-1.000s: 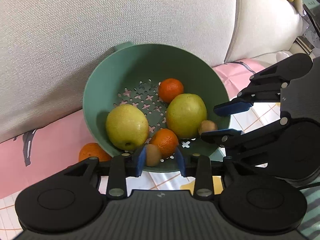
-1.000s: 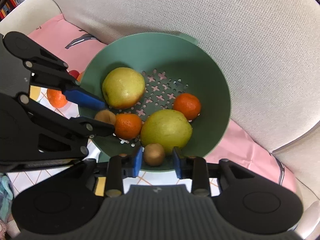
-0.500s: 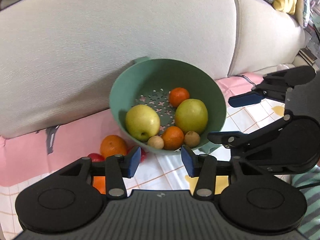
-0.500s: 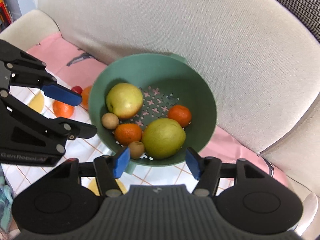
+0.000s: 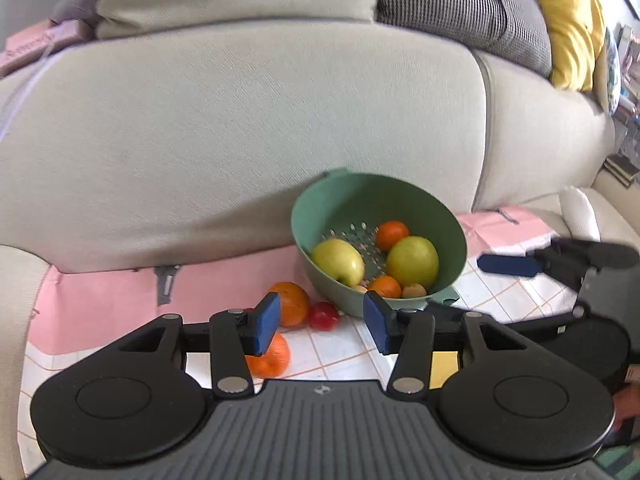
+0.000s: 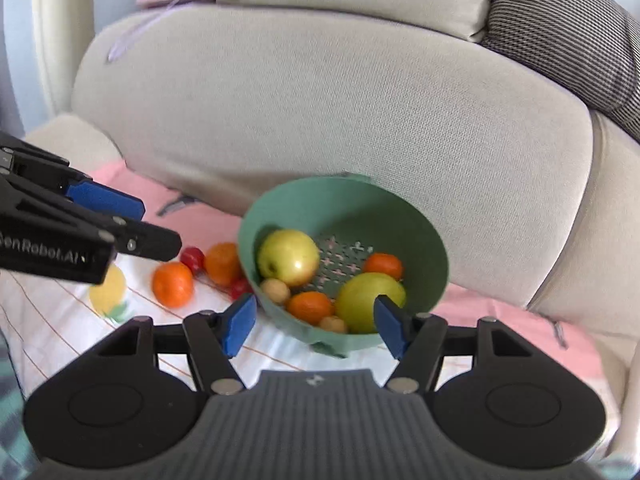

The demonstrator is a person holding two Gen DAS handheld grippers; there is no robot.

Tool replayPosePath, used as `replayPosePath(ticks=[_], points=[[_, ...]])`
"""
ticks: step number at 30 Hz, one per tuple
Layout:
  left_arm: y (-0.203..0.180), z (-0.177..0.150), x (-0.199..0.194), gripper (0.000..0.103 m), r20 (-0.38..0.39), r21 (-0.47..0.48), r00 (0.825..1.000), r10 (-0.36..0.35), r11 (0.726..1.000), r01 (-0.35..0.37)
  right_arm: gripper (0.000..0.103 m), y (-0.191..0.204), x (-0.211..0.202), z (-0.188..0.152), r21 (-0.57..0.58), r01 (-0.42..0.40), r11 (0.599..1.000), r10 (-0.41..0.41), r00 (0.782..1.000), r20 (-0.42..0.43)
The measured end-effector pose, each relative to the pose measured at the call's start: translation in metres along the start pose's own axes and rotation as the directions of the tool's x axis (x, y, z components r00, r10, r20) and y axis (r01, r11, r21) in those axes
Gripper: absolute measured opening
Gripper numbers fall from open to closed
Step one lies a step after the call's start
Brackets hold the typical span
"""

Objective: Organize fruits
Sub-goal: 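Withdraw both open grippers toward the remaining mandarins and cherry tomatoes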

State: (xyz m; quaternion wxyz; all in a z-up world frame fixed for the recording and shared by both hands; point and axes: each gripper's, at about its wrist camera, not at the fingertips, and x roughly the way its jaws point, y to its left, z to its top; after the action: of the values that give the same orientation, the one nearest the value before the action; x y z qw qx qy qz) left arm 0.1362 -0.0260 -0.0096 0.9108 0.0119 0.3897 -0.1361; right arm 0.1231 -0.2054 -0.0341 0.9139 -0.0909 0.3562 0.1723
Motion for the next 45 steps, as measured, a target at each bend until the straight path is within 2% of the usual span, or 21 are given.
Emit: replayPosePath(ticks=[4,7,13,19,27,40,45], points=[[0.008,-0.011,-0.010,0.057,0.047,-0.018,0.999,0.008,1.000,-0.007,0.063,0.017,-0.007,-0.014,0.045,0.011,0.999,-0.013,0.999,0.046],[0.012,-0.020,-0.013,0.057,0.054,-0.028,0.998,0.022,0.999,-0.021,0.063,0.030,-0.008,-0.022,0.073,0.012,0.997,-0.018,0.997,0.077],[0.021,-0.042,-0.015,0.062,0.074,-0.084,0.997,0.039,0.996,-0.032,0.063,0.054,-0.011,-0.040,0.059,0.020,0.998,-0.027,0.991,0.133],[0.037,-0.062,-0.006,0.062,0.054,-0.136,0.998,0.034,0.990,-0.026,0.063,0.065,0.002,-0.050,0.040,0.002,0.999,-0.006,0.996,0.092],[0.050,-0.074,0.011,0.062,0.036,-0.200,0.999,0.002,0.980,0.005,0.063,0.068,0.019,-0.052,0.030,0.008,1.000,-0.010,0.997,0.081],[0.046,-0.068,0.063,0.062,-0.012,-0.164,1.000,0.022,0.986,-0.024,0.047,0.060,0.059,-0.053,0.038,0.018,0.999,-0.020,0.999,0.040],[0.046,-0.065,0.079,0.062,-0.020,-0.166,1.000,0.022,0.986,-0.025,0.047,0.057,0.070,-0.052,0.037,0.017,0.999,-0.018,0.999,0.040]])
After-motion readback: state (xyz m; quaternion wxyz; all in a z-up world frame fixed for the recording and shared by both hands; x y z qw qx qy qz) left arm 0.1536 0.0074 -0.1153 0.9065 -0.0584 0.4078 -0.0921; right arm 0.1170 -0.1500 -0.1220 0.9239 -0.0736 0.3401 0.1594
